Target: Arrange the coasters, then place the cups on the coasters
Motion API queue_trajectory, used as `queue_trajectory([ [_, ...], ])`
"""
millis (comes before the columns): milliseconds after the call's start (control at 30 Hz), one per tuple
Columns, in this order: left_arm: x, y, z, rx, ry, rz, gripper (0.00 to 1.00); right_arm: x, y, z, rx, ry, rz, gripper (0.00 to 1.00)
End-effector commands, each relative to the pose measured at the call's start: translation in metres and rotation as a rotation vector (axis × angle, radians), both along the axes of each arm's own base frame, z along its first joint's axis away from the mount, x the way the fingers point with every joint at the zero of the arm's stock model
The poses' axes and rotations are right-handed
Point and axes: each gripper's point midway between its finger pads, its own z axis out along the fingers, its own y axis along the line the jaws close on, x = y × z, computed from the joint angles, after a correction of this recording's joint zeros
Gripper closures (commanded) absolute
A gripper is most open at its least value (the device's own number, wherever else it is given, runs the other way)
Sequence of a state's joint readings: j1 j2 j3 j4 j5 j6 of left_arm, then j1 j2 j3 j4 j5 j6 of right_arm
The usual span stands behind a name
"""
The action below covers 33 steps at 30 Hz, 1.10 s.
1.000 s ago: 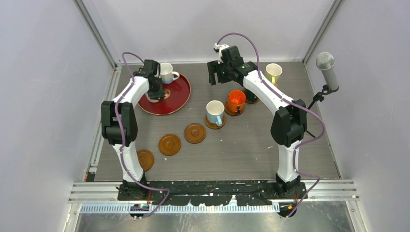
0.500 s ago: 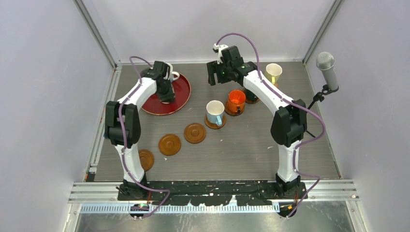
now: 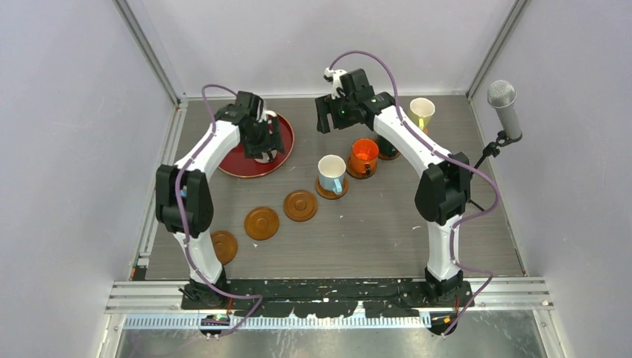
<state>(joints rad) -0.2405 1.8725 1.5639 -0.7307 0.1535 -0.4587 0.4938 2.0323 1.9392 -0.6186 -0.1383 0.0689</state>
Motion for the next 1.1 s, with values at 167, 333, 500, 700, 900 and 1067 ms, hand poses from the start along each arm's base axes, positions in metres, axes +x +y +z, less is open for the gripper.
queue_trajectory([
  [167, -0.023, 0.074, 0.090, 0.029, -0.201, -0.045, 0.00, -0.027, 0.055, 0.012, 0.026, 0.008, 0.106, 0.19],
  [333, -0.031, 0.138, 0.090, 0.075, -0.153, 0.051, 0.00, -0.041, 0.092, -0.004, -0.025, 0.011, 0.152, 0.19],
  [500, -0.048, 0.176, 0.087, 0.088, -0.109, 0.125, 0.00, -0.060, 0.133, -0.017, -0.064, 0.029, 0.222, 0.19],
  [700, -0.066, 0.183, 0.088, 0.116, -0.171, 0.131, 0.00, -0.066, 0.161, -0.040, -0.108, 0.016, 0.254, 0.19],
  [900, -0.081, 0.188, 0.090, 0.159, -0.194, 0.157, 0.00, -0.046, 0.179, -0.063, -0.151, -0.052, 0.231, 0.23],
  [1067, -0.087, 0.197, 0.100, 0.207, -0.240, 0.190, 0.00, -0.034, 0.186, -0.078, -0.184, -0.096, 0.219, 0.29],
])
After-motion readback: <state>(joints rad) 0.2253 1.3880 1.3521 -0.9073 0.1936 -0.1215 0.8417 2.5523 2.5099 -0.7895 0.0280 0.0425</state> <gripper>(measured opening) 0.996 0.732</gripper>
